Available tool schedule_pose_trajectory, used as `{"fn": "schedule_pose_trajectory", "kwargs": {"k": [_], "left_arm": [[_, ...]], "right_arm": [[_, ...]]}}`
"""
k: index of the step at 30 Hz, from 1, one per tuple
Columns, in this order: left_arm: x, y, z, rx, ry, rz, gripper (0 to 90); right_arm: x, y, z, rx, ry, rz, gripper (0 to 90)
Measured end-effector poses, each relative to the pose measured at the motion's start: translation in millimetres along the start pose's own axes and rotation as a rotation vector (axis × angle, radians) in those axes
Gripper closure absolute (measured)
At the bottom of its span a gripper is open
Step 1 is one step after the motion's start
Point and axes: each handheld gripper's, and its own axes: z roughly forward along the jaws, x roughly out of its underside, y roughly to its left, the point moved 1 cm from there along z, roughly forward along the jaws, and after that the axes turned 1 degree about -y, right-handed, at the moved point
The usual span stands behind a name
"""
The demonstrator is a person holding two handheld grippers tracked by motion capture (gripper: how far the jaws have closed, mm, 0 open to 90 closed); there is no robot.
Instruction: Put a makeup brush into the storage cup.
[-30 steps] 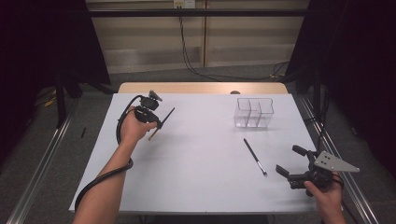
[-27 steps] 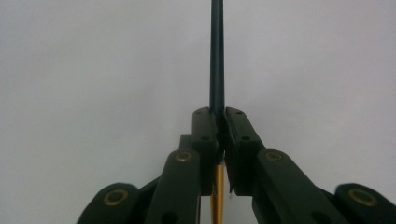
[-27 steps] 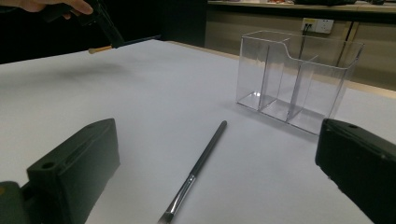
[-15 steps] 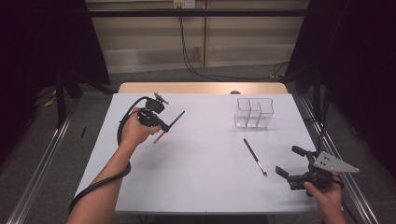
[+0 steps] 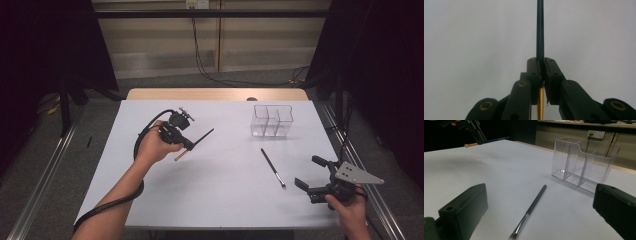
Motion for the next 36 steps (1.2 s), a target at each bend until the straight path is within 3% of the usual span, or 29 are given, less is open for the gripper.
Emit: {"fn": "schedule_pose_trajectory", "kwargs": {"k": [18,23,26,36], "left_arm": [[-5.3,-24.4,13.7,0.058,0.028,0.1,83.5],[-7.5,-35.0,15.2,0.078,0.016,0.122,83.5],[-8.3,-40.7,17.2,0.09,0.028,0.153,83.5],[-13.1,-56.8,21.3,0.115,0.029,0.187,83.5]], "right_arm": [[0.3,1.7,2.8,-0.004,0.014,-0.002,0.0],[0.6,4.0,5.2,-0.012,0.03,-0.011,0.0],[-1.0,4.5,6.8,-0.016,0.032,-0.014,0.0],[-8.3,5.7,15.0,-0.033,0.029,-0.024,0.0]]}}
